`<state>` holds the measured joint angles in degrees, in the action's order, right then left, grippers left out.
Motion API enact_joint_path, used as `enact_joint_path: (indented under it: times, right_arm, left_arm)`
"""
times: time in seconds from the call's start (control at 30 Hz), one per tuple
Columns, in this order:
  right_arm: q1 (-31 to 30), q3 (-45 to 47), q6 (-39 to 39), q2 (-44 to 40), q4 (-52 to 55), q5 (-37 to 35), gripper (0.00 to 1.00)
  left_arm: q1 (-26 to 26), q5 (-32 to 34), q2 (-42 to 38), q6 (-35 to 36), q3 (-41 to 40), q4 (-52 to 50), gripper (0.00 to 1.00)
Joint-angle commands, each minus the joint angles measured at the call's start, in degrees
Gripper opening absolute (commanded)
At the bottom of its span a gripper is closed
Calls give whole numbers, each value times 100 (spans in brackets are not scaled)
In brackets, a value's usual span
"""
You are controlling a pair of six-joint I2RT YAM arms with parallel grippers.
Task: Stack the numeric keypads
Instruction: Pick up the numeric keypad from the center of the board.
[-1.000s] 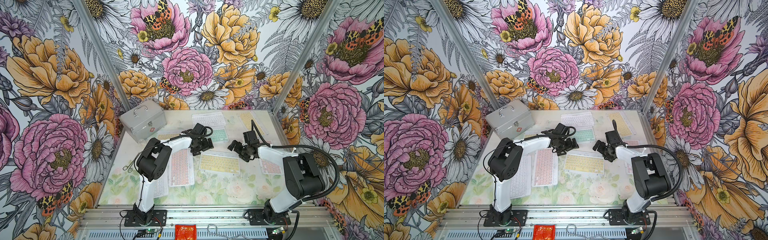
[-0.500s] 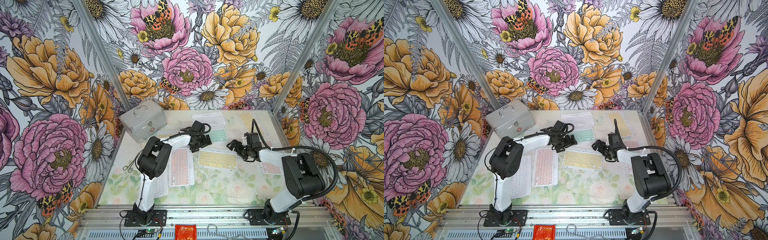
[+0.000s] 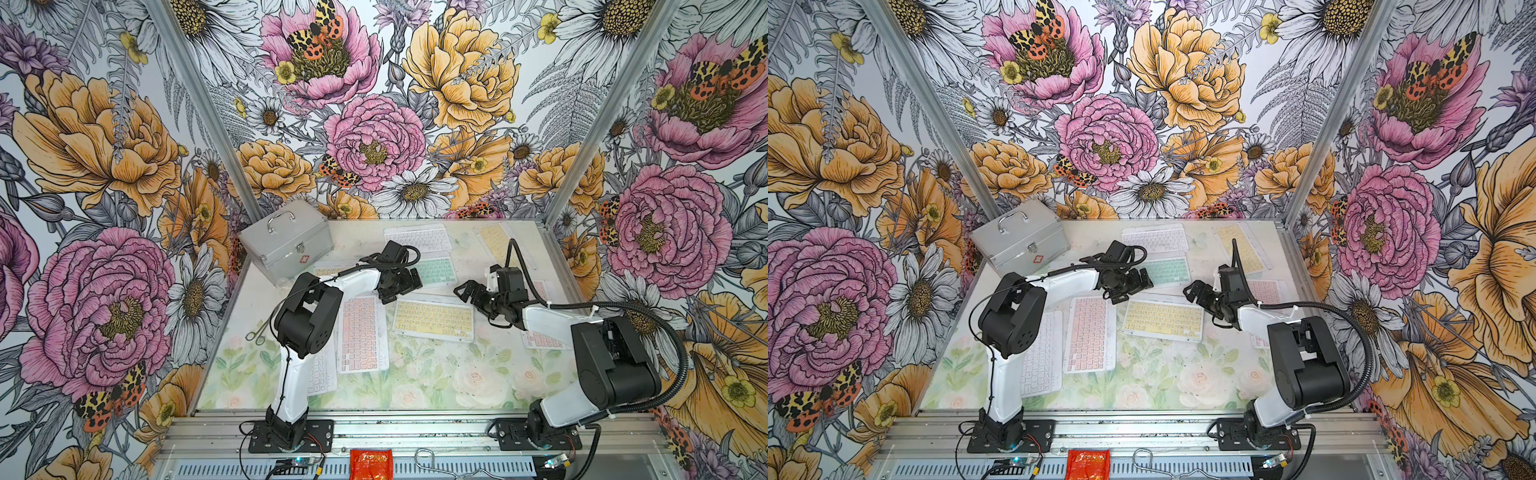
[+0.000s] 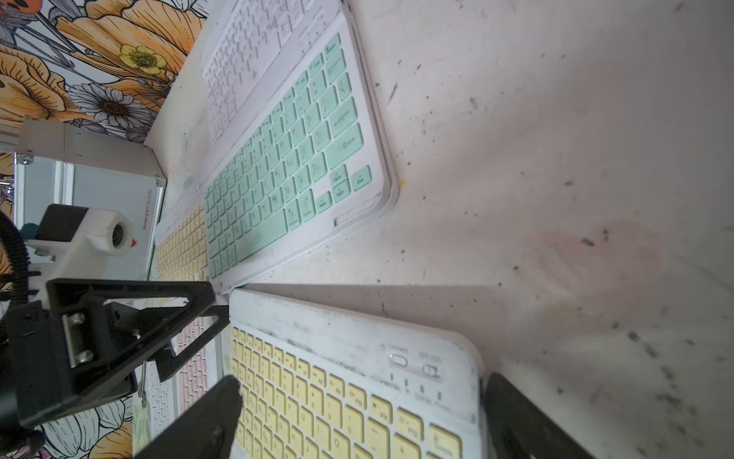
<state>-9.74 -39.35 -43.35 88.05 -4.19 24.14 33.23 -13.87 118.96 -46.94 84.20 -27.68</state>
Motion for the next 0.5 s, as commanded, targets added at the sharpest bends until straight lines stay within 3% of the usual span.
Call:
enact_joint_path:
  times: [0.0, 0.17, 0.37, 0.47]
  right_arm:
    - [-265, -40, -106, -191, -913, 1504, 95]
    - [-256, 7, -425, -269, -1329, 1644, 94]
    - [-255, -111, -648, -324, -1486, 1660, 93]
    - [-244, -160, -648, -332, -1456, 1622, 93]
  left_arm:
    - [212, -724, 383, -170, -209, 597, 99]
    - [202, -890, 257, -447, -438, 1036, 99]
    - [132, -1389, 61, -1330, -1011, 2420, 99]
    - [140, -1287, -36, -1374, -1046, 2446, 99]
